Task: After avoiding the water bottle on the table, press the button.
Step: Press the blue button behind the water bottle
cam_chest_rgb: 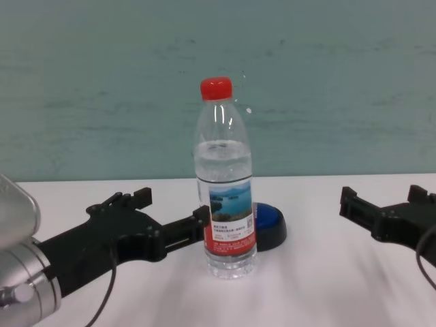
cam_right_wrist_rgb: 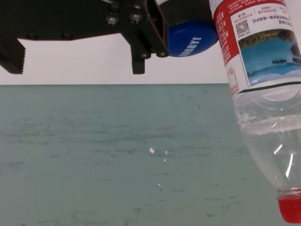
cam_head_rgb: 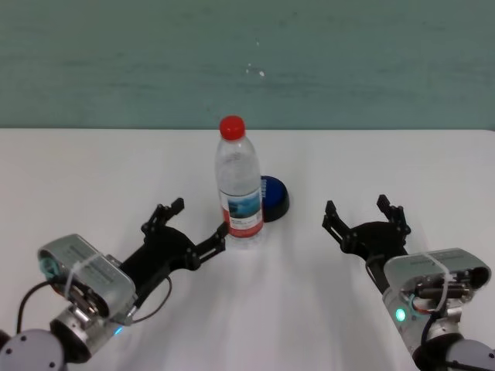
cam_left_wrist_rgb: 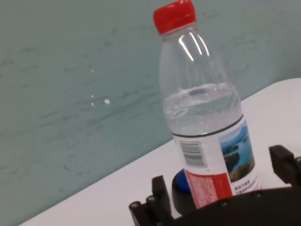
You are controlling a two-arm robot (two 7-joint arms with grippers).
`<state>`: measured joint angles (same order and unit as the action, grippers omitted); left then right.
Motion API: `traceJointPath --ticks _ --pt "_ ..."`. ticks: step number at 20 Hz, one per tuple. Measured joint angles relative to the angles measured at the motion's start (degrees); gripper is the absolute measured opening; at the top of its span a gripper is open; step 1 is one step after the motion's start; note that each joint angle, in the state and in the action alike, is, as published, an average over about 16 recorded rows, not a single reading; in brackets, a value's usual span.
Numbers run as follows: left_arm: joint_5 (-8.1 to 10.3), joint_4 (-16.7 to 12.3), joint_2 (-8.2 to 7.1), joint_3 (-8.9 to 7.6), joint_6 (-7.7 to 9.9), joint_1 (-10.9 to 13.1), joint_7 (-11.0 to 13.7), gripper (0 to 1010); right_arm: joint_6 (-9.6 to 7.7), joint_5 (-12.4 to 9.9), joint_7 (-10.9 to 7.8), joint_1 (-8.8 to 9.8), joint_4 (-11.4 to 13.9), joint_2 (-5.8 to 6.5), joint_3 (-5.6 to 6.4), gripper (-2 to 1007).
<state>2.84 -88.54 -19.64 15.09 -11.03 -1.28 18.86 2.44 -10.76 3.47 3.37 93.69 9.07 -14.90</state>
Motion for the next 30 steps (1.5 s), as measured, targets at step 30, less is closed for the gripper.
traceJointPath --ticks 30 --pt "5.76 -10.1 -9.35 -14.38 1.06 11.5 1.8 1000 0.0 0.0 0.0 0.0 0.0 0.0 0.0 1003"
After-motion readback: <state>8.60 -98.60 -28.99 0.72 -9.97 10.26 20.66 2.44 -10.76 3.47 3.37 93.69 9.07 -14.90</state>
